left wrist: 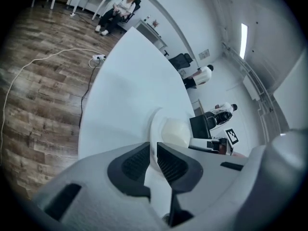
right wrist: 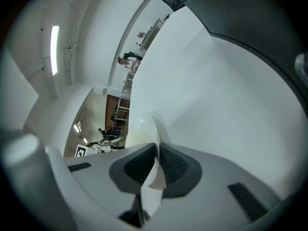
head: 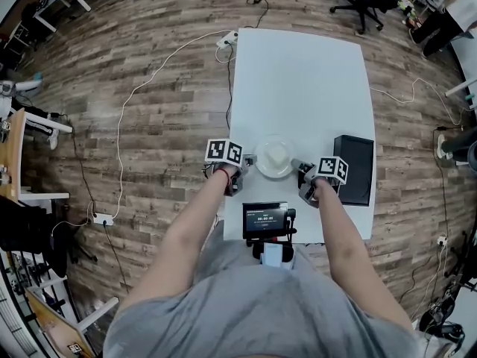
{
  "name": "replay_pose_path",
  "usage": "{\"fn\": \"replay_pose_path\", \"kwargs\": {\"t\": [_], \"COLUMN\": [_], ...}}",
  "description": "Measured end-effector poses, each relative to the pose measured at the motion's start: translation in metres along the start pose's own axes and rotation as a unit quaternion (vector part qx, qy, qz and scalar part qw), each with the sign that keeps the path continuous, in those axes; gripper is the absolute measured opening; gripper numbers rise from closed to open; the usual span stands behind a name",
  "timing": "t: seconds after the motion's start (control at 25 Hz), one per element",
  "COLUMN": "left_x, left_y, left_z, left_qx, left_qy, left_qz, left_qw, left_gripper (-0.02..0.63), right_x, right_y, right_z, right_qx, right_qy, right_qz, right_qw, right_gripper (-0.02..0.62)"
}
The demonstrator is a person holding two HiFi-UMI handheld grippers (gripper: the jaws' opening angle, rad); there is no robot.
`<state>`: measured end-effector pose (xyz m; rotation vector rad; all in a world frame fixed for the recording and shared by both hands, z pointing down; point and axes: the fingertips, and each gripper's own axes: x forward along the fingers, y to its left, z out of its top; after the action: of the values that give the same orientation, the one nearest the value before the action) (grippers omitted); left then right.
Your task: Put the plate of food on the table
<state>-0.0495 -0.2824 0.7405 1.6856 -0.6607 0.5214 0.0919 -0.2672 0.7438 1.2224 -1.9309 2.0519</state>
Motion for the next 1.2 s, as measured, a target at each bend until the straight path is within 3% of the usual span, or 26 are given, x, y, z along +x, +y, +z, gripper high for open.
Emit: {"fn": "replay_pose_path", "kwargs": {"t": [0.12,0.28,0.48,0.72,0.96,1.2], "left_x": [-0.008,-0.013,-0.014,-0.014,-0.019,-0.026], "left_y": [-0.007,-0.024,-0.037,-0.04,-0.041,-0.048], "left_z": [0.005,0.002,-0.005,-0.009,-0.011,-0.016], "left_qx": [0.01,-0.003,-0.018,-0.015,0.016,0.052], "left_qy": [-0.023,-0.04,-0.043,-0.042,-0.047,-0.065], "left_qz": [0.006,-0.024,-0.054,-0.057,-0.055,-0.067], "left_qw": [0.9997,0.9989,0.9975,0.9974,0.9972,0.9943], "left_gripper": [0.033,0.034,0.033,0.033,0.033,0.032], "right_x": [-0.001,-0.001,-0.001,-0.004,-0.016,-0.022], "right_y": [0.0,0.0,0.002,0.001,0.011,0.033], "right_z": [0.0,0.001,0.002,0.003,0.011,0.002], "right_qx": [-0.003,-0.018,-0.022,-0.045,-0.119,-0.229], "right_qy": [-0.002,-0.01,-0.014,-0.015,-0.027,-0.031], "right_qz": [-0.002,-0.012,-0.015,-0.034,-0.046,-0.052], "right_qw": [1.0,1.0,1.0,0.998,0.991,0.971], "right_gripper": [0.041,0.041,0.041,0.043,0.041,0.041]}}
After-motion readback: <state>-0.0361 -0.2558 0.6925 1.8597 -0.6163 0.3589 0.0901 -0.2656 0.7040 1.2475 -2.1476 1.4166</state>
